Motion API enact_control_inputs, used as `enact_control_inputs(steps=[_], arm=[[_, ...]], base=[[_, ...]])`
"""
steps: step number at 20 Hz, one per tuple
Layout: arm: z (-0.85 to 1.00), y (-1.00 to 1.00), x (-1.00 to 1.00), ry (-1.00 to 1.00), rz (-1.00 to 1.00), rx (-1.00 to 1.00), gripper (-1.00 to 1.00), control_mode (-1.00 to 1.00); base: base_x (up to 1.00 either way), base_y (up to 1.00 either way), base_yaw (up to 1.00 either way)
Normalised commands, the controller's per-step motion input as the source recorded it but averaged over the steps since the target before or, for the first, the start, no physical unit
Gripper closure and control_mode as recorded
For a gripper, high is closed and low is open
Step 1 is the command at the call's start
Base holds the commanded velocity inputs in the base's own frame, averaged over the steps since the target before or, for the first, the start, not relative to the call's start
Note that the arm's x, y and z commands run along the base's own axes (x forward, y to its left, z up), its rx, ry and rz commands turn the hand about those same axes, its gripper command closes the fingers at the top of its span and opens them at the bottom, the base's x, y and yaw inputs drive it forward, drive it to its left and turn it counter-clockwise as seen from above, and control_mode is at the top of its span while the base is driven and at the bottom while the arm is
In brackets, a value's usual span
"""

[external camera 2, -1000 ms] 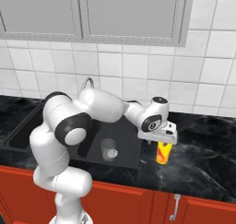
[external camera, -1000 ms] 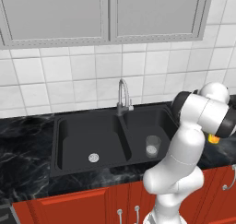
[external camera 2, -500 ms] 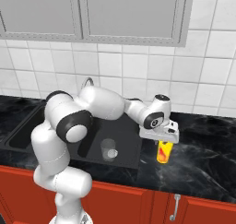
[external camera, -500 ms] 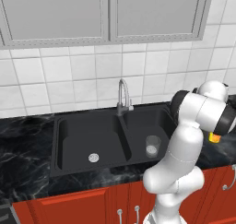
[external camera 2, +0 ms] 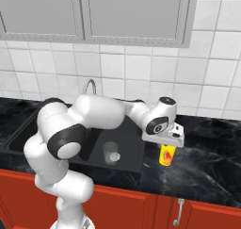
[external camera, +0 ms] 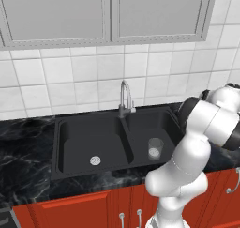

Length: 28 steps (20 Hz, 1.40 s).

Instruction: Move any existing items from the left basin to the right basin for drying. Then move the cup from the counter to the left basin of the sink for washing.

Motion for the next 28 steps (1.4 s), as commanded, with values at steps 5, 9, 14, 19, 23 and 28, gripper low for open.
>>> enact_control_inputs(steps=[5, 9, 14, 19, 23, 28], arm=[[0.44, 0.34, 0.0, 0.0, 0.0, 0.0, 1.0, -1.0], [0.47, 0.51, -0.04, 0.0, 0.0, -0.01, 1.0, -1.0], [0.37, 0.63, -0.15, 0.0, 0.0, -0.03, 1.0, -1.0], [0.26, 0.7, -0.16, 0.0, 0.0, -0.03, 1.0, -1.0], [0.14, 0.74, -0.12, 0.0, 0.0, -0.03, 1.0, -1.0], [0.0, 0.77, -0.02, 0.0, 0.0, -0.03, 1.0, -1.0]], base=[[0.0, 0.0, 0.0], [0.0, 0.0, 0.0], [0.0, 0.0, 0.0], [0.0, 0.0, 0.0], [0.0, 0.0, 0.0], [0.0, 0.0, 0.0]])
